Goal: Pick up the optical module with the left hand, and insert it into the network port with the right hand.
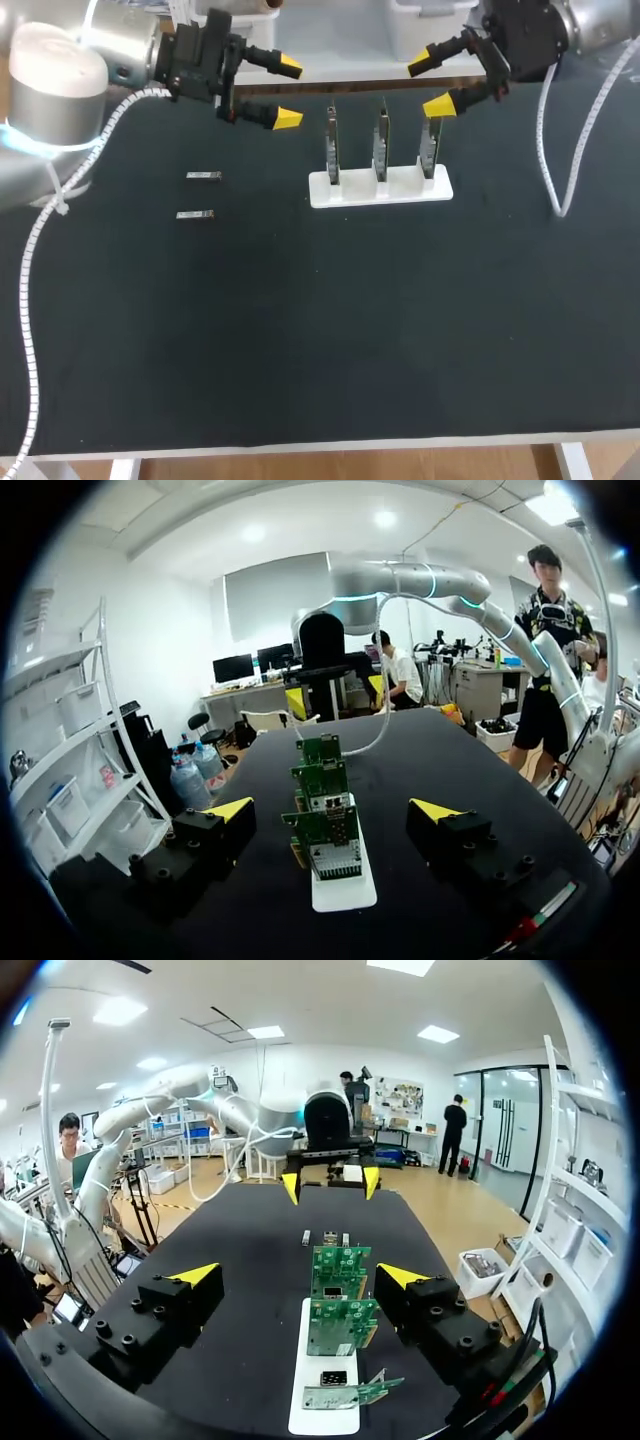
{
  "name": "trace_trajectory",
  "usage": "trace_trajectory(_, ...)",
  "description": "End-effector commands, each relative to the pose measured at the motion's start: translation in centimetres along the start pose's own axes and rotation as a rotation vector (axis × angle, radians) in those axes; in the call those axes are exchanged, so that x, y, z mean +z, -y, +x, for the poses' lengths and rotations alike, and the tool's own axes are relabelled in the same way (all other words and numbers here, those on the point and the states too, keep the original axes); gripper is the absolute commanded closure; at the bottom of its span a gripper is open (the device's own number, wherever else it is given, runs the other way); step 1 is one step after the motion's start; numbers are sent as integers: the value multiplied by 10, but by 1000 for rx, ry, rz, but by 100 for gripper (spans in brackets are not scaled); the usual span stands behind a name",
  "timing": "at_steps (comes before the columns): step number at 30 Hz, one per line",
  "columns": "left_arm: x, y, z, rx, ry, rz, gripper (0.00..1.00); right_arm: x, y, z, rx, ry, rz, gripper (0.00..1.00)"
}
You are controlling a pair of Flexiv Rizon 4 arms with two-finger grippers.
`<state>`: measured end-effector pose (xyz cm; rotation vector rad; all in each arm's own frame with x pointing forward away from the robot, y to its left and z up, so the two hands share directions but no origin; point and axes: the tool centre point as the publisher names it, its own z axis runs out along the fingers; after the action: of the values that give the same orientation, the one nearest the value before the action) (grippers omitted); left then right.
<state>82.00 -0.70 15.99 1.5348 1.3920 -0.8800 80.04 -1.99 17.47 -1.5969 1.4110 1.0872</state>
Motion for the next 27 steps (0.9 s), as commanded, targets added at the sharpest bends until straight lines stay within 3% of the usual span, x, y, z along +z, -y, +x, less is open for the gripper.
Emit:
trace_trajectory(1,-16,2,4,-32,-65,-1,0,0,-3,0,-1,-1,7,0)
trace_trajectory(10,-44,27,30,-128,-143,-27,0,0,-3,0,-1,-1,7,0)
trace_trajectory(22,-46,62,51,-195,-118,-36,0,0,-3,0,-1,-1,7,0)
trace_trajectory(27,-46,63,50,-216,-119,-43,0,0,-3,0,-1,-1,7,0)
